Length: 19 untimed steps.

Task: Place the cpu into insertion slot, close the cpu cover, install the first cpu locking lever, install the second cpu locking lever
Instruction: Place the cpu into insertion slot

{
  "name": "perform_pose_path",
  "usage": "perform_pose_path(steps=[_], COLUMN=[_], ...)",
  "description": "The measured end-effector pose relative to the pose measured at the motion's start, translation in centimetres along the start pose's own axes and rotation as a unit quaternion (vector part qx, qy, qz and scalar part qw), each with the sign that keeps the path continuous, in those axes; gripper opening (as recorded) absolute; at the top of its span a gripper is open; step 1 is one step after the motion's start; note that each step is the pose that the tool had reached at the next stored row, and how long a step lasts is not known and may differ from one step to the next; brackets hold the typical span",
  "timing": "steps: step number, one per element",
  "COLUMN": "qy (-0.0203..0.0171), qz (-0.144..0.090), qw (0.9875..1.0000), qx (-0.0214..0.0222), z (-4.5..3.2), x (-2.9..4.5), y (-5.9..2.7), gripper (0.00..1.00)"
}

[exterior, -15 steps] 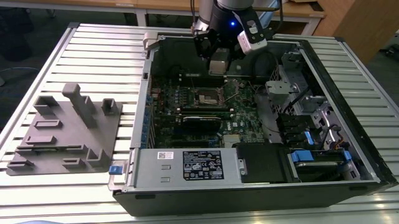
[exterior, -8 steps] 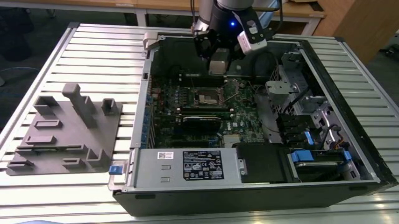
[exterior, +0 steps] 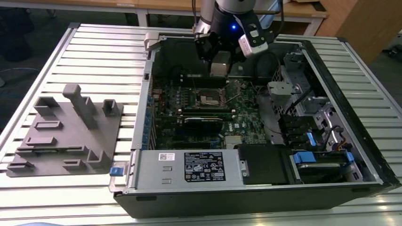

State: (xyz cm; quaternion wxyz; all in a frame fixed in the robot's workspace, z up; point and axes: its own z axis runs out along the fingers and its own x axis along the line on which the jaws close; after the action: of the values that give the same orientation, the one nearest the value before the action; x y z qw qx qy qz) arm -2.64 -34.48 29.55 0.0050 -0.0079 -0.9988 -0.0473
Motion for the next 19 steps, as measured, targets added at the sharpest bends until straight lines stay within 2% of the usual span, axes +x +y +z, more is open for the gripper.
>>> perform_pose_path(steps=[7,15,19], qy=[0.0,0.0,0.0001], qz=[0.0,0.0,0.0], qw=[1.0,1.0,1.0], qx=[0.0,0.0,0.0003], z=[0.03,0.84,0.89], x=[0.0,-0.01,-0.01], y=[-0.01,-0.08,-0.09], gripper=[0.54,0.54,0.54])
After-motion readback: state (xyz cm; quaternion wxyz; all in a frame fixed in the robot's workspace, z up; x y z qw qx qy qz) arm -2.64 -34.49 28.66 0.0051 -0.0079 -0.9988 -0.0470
